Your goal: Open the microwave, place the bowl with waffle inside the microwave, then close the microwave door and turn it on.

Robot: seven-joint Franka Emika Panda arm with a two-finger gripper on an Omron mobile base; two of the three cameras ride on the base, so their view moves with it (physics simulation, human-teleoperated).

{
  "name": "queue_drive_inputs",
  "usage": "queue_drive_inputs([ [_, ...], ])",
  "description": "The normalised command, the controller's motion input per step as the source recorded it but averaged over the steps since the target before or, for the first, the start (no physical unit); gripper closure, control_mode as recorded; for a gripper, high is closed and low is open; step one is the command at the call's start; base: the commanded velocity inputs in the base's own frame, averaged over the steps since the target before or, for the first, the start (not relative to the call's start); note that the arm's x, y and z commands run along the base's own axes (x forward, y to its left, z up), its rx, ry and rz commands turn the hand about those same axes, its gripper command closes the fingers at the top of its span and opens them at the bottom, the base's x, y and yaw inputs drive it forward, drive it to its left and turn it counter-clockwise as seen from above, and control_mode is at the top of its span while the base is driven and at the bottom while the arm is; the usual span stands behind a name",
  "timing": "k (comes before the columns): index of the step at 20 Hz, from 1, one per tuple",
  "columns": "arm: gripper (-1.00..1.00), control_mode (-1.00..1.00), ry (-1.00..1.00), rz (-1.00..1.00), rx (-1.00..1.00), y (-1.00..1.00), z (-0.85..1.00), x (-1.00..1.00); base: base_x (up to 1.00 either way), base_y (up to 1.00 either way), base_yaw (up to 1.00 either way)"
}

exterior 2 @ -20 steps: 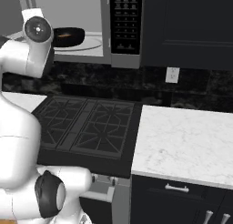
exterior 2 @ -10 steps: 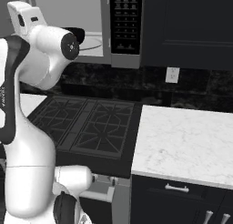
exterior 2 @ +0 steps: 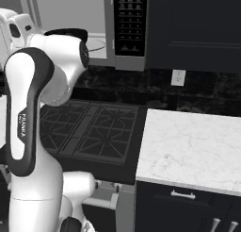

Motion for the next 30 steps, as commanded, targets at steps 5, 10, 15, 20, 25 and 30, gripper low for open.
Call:
queue_drive_inputs([
  [5,-1.00,-1.00,-0.02,0.28,-0.02,0.00,-0.13,-1.00,0.00,0.00,0.00],
  [10,-1.00,-1.00,-0.13,0.23,-0.01,0.00,0.00,-1.00,0.00,0.00,0.00],
  [15,-1.00,-1.00,-0.13,0.19,-0.06,0.16,0.00,-1.00,0.00,0.00,0.00],
  [20,-1.00,-1.00,-0.11,0.10,-0.12,0.45,0.00,-1.00,0.00,0.00,0.00],
  [25,-1.00,-1.00,-0.10,-0.04,-0.20,0.76,-0.06,-0.68,0.00,0.00,0.00],
  [30,-1.00,-1.00,0.00,-0.44,-0.27,1.00,-0.53,0.73,0.00,0.00,0.00],
])
